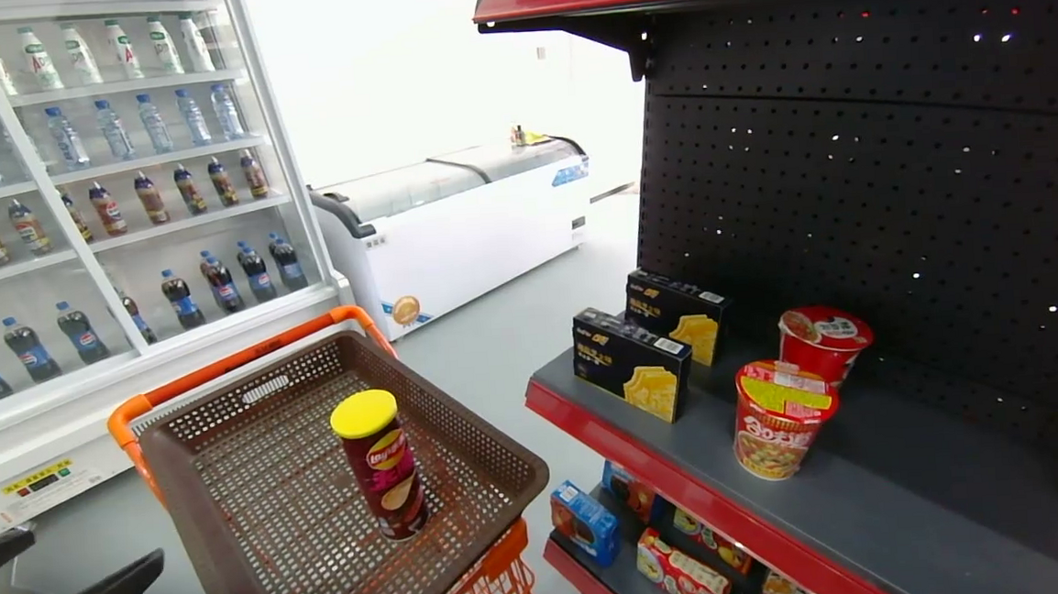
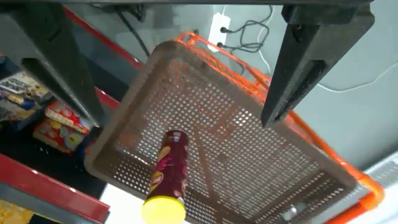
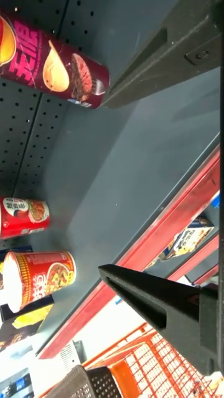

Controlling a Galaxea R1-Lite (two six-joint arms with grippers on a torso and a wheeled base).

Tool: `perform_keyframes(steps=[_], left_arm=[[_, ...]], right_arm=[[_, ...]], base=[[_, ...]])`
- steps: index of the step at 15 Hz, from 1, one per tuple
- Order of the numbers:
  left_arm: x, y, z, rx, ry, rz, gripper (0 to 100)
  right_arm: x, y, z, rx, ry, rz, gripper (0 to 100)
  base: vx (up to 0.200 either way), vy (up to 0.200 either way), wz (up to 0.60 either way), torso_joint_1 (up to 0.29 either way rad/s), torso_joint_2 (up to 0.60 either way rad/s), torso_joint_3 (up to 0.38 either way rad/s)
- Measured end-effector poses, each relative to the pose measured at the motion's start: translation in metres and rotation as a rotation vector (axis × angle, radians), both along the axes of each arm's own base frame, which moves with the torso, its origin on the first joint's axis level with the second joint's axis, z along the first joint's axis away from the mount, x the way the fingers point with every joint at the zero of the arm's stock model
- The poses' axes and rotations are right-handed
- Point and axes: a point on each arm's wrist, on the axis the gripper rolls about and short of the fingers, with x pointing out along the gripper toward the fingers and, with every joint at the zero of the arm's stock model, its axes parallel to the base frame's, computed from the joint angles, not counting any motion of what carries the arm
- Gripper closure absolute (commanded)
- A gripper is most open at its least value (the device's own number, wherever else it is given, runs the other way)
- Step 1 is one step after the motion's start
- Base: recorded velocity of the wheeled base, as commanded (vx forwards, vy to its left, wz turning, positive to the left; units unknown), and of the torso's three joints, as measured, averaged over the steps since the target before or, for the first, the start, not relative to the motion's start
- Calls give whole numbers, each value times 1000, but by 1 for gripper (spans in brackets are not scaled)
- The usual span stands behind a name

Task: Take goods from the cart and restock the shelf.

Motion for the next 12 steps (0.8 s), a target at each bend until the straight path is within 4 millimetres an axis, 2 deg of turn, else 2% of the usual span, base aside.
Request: perform_keyframes(steps=[3, 5, 8, 12], left_arm=[[48, 11, -6, -22, 95, -62, 0], [72, 19, -14, -47, 150, -114, 0], [98, 30, -32, -33, 198, -179, 0], [124, 39, -54, 85, 188, -257, 0]], right_arm=[[0, 0, 0, 0, 0, 0, 0], [0, 0, 0, 0, 0, 0, 0], [0, 0, 0, 0, 0, 0, 0], [0, 0, 0, 0, 0, 0, 0]], base=[[0, 0, 0, 0, 0, 0], [0, 0, 0, 0, 0, 0], [0, 0, 0, 0, 0, 0], [0, 0, 0, 0, 0, 0]])
